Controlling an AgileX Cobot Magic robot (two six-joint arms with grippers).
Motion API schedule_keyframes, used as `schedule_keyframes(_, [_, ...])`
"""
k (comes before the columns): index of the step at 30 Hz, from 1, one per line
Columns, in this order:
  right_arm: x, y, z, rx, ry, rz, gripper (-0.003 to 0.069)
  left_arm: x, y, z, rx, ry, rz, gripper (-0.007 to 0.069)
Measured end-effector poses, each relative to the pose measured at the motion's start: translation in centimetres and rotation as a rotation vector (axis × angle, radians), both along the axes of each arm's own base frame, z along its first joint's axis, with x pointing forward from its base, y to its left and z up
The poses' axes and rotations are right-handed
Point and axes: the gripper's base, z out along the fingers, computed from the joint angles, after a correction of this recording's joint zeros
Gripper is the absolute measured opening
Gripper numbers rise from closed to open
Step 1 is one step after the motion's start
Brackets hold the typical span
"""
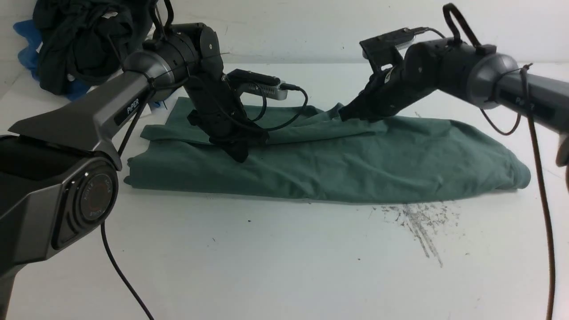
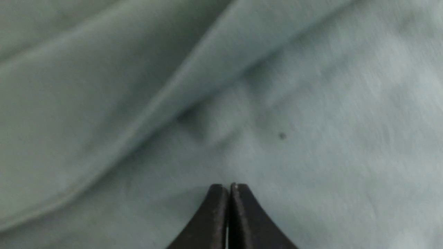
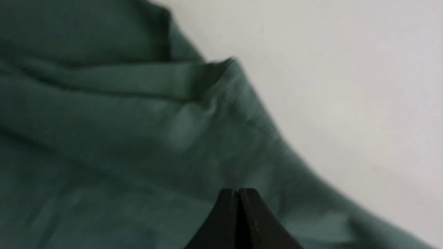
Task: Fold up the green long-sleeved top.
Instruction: Use both arms to drag the lower edge of the fabric forward and fold it over the upper edge
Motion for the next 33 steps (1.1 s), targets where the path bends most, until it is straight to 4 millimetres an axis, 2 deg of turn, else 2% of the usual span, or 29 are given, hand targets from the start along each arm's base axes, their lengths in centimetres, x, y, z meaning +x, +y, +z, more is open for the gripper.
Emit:
schedule_keyframes(2, [-0.6, 0.3, -0.2, 0.007, 0.06, 0.055, -0.0014, 0.2, 0.0, 0.1, -0.005, -0.022, 0.004, -0.0007])
schedule_keyframes(5, [-1.9, 1.6, -2.4, 0.08, 0.235, 0.191, -0.0014, 0.8, -0.3, 0.0, -0.033, -0.084, 0.023, -0.0007])
schedule_keyframes(9, [-2.1, 2.5, -4.9, 0.144, 0.316, 0.234, -0.0013, 1.2, -0.6, -1.0, -0.064, -0.085, 0.036, -0.0007])
schedule_keyframes(13, [-2.0, 2.5, -5.0, 0.156, 0.32, 0.236, -0.0013, 1.1, -0.9, -2.2, -0.093, -0.043, 0.034, -0.0007])
schedule_keyframes(17, [-2.1, 2.5, -5.0, 0.155, 0.326, 0.239, -0.0011, 1.1, -1.2, -2.4, -0.116, -0.049, -0.014, -0.0007])
schedule_keyframes(19, [-2.1, 2.5, -5.0, 0.151, 0.336, 0.244, -0.0011, 1.4, -1.2, -2.5, -0.111, -0.082, -0.036, -0.0007])
schedule_keyframes(22, [-2.7, 2.3, -5.1, 0.12, 0.4, 0.268, -0.001, 3.2, -0.5, -2.5, -0.06, -0.275, 0.001, -0.0007])
schedule_keyframes(23, [-2.8, 2.3, -5.1, 0.118, 0.404, 0.268, -0.001, 3.3, -0.5, -2.5, -0.063, -0.286, 0.008, -0.0007])
schedule_keyframes(24, [-3.0, 2.1, -5.0, 0.1, 0.432, 0.261, -0.001, 4.4, 0.6, -2.4, -0.027, -0.384, 0.057, -0.0007])
schedule_keyframes(25, [-3.0, 2.1, -5.0, 0.099, 0.437, 0.257, -0.001, 4.6, 0.9, -2.3, -0.028, -0.404, 0.076, -0.0007])
schedule_keyframes(26, [-3.1, 2.0, -4.9, 0.086, 0.452, 0.242, -0.001, 5.7, 2.4, -2.0, -0.002, -0.492, 0.137, -0.0007])
schedule_keyframes(27, [-3.1, 1.9, -4.9, 0.084, 0.455, 0.241, -0.001, 5.8, 2.6, -1.9, -0.001, -0.502, 0.146, -0.0007])
schedule_keyframes(29, [-3.2, 1.8, -4.9, 0.069, 0.464, 0.231, -0.001, 6.8, 5.2, -1.3, 0.02, -0.57, 0.237, -0.0007])
schedule_keyframes(33, [-3.2, 1.8, -4.8, 0.068, 0.464, 0.227, -0.001, 6.7, 7.9, 0.0, 0.042, -0.51, 0.318, -0.0007])
